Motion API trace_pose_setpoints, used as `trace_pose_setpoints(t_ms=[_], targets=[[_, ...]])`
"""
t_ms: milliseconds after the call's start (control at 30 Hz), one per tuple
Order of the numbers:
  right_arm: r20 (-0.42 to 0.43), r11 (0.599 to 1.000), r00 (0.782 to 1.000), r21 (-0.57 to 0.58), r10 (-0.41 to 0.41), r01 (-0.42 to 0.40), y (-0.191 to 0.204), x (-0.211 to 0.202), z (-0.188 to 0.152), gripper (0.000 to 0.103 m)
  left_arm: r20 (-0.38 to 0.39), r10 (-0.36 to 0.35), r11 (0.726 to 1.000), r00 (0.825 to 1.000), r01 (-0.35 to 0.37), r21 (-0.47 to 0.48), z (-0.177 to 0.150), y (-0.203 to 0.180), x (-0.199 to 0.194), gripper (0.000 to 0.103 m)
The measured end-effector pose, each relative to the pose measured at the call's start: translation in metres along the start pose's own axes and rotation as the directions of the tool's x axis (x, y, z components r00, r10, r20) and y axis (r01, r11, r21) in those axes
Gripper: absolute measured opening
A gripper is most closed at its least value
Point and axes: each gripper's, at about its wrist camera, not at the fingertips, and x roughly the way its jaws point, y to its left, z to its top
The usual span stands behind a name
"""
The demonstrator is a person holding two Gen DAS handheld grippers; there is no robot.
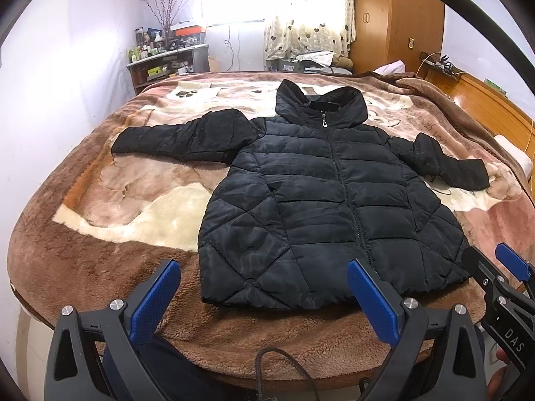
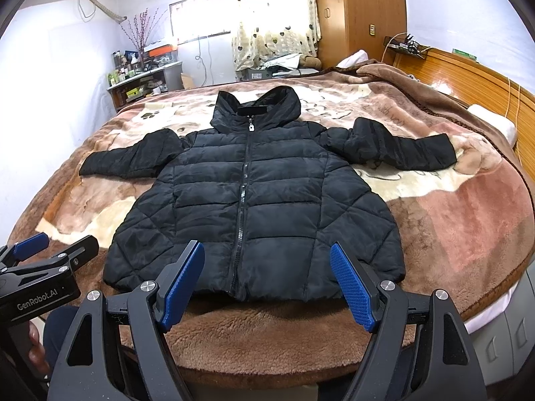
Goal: Fold large clothes
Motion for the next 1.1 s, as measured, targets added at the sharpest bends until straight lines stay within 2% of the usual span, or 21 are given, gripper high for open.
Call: trace_pose_setpoints(t_ms=[1100], targets=[[-0.002,1.000,1.000,0.000,0.000,0.000,-0.0006,0.0007,0.0005,0.077,-0.011,0.001,1.000,1.000,-0.001,0.001,-0.0012,0.0000,-0.0005,0.101]])
